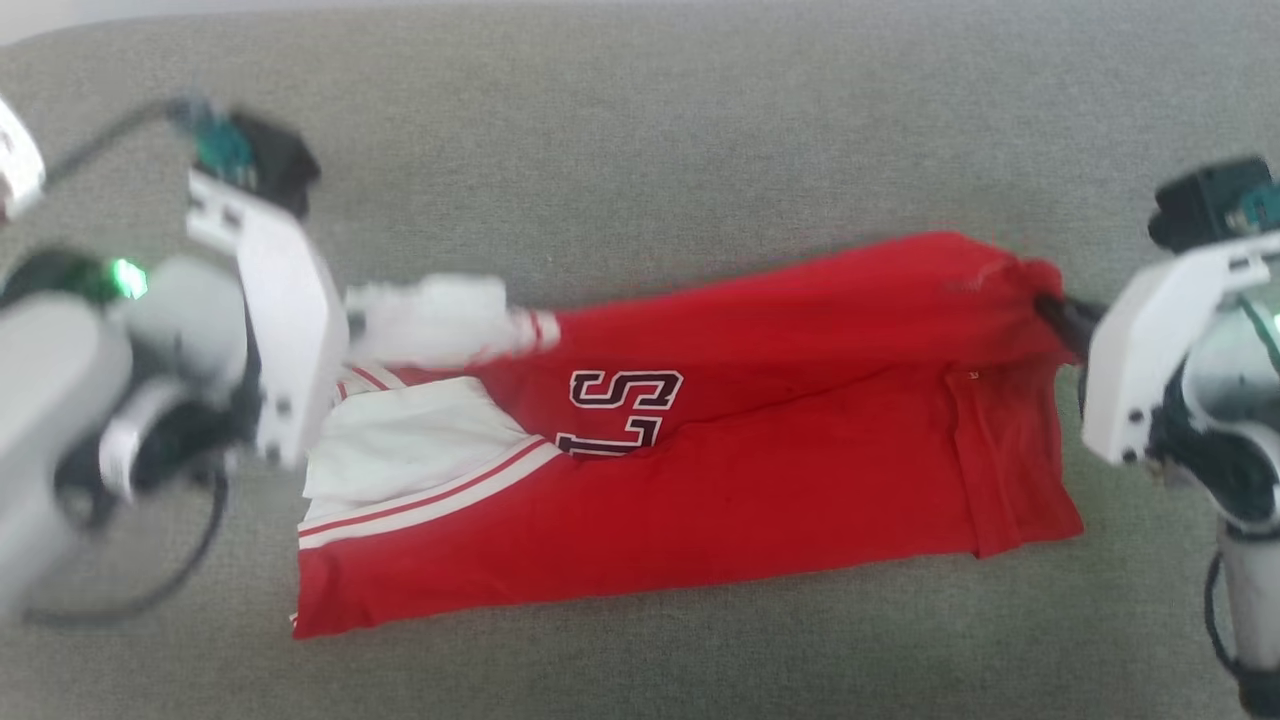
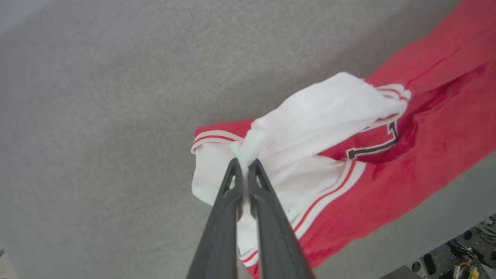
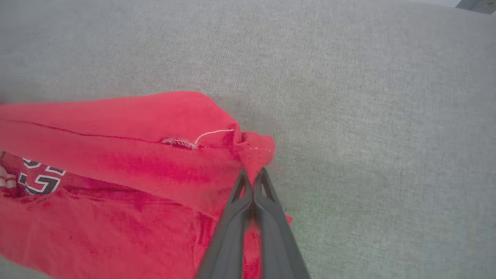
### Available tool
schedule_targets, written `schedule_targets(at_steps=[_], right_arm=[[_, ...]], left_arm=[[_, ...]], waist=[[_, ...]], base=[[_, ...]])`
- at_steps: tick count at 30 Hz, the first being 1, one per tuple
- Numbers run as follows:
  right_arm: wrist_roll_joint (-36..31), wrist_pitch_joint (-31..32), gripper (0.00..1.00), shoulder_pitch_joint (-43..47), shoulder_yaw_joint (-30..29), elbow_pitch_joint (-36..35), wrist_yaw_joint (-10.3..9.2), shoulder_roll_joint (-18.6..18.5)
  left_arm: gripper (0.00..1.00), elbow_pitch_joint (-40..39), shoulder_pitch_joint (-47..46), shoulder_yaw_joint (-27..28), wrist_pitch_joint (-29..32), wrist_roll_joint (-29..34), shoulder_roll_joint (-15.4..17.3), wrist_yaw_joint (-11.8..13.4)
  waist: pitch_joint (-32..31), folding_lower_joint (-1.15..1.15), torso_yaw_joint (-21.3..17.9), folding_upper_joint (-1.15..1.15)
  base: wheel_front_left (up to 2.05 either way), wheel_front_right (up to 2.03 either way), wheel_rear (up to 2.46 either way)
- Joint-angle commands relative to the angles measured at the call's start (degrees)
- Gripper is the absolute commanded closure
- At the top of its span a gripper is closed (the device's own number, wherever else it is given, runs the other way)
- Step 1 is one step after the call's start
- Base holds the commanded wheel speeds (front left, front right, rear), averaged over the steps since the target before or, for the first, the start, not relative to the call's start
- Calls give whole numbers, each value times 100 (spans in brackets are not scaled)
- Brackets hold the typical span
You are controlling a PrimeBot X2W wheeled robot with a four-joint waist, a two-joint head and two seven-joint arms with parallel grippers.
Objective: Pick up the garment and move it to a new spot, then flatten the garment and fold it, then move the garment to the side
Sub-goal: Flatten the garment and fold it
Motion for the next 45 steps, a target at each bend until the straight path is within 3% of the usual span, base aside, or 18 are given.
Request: schedule_targets(at_steps=[1, 8, 11, 17, 18, 19, 20, 21, 22, 28, 45], right_arm=[[10, 50, 100, 146, -70, -94, 0, 31], [38, 355, 100, 916, -392, -508, 0, 203], [9, 390, 100, 1075, -445, -495, 0, 288], [-71, 285, 100, 1104, -408, -128, 0, 415], [-101, 231, 96, 1069, -403, -75, 0, 425], [-111, 185, 67, 1047, -388, -3, 0, 445], [-118, 136, 51, 1039, -381, 66, 0, 451], [-136, 87, 0, 1037, -364, 100, 0, 450], [-124, 33, 0, 1030, -343, 128, 0, 453], [-71, -126, 0, 1172, -382, 153, 0, 371], [-52, -326, 0, 1321, -981, 49, 0, 392]], left_arm=[[100, -231, 174, -23, 11, -28, 98, 142], [100, -1418, 974, -155, -82, -187, 621, 955], [100, -1485, 1280, -224, -214, -254, 660, 1028], [100, -957, 1727, -258, -512, -569, 412, 997], [82, -859, 1764, -268, -576, -569, 370, 941], [59, -750, 1790, -283, -649, -541, 316, 886], [39, -654, 1847, -258, -723, -609, 241, 848], [4, -557, 1896, -239, -791, -653, 193, 806], [0, -488, 1907, -235, -870, -595, 174, 758], [0, -252, 2112, -33, -1370, -741, 90, 646], [0, -51, 3229, 832, -4553, -374, 412, 540]], waist=[[-7, 0, 3, 0], [10, 0, 2, 0], [19, 0, -9, 0], [-37, 0, -27, 0], [-49, 0, -29, 0], [-74, 0, -28, 0], [-104, 0, -18, 0], [-138, 0, -15, 0], [-173, 0, -14, 0], [-450, 0, 24, 0], [-831, 0, 206, 0]], base=[[0, 0, 0], [0, 0, 0], [0, 0, 0], [0, 0, 0], [0, 0, 0], [0, 0, 0], [0, 0, 0], [0, 0, 0], [0, 0, 0], [0, 0, 0], [0, 0, 0]])
